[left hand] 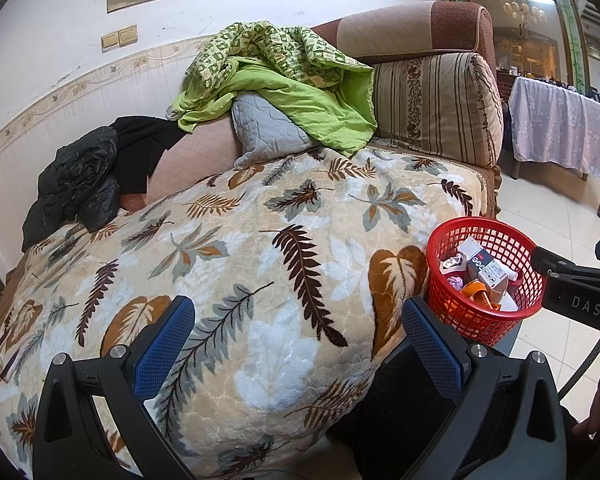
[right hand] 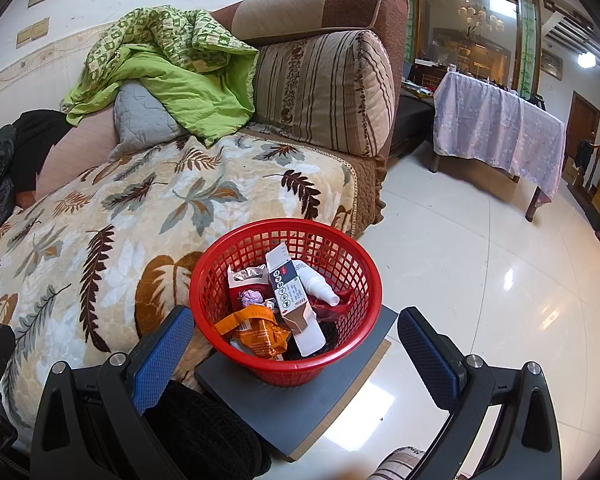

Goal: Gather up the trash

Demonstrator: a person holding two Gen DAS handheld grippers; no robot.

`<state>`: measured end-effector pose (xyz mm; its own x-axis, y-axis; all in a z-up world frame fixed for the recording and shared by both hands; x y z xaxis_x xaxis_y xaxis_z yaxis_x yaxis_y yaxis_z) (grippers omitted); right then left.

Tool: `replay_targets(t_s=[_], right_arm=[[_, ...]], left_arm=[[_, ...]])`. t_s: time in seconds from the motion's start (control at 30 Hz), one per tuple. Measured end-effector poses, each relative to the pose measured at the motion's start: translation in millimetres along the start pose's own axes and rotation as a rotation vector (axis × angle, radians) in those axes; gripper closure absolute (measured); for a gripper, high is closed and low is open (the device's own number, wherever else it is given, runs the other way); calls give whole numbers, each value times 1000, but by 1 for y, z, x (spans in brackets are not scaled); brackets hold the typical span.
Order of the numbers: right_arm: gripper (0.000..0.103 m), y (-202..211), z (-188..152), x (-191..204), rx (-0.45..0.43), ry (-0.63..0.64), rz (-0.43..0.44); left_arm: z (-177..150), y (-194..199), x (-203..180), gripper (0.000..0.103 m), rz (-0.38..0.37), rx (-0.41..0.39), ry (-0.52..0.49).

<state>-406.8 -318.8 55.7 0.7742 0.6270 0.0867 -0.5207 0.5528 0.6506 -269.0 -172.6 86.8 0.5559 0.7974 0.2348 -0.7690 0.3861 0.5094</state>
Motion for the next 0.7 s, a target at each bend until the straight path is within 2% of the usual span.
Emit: replay_targets(t_s=[0.53, 0.7], right_arm=[[0, -2, 4, 6, 1, 37, 8], [0, -3, 21, 23, -34, 102, 54]], left_arm=[[-1, 0, 1, 0, -2, 5, 5], [-1, -3, 11, 0, 1, 31, 48]])
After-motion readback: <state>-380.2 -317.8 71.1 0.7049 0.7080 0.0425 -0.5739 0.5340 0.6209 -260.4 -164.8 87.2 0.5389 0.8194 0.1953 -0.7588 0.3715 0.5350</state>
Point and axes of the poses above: each gripper's, at about its wrist camera, not at the fingertips, and y roughly against the way its jaws point, x to its left, z to its top, the point moved 7 cm from there along -y, roughly the way its jaws point, and after that the axes turned 8 degrees about z, right-handed, at the moved point
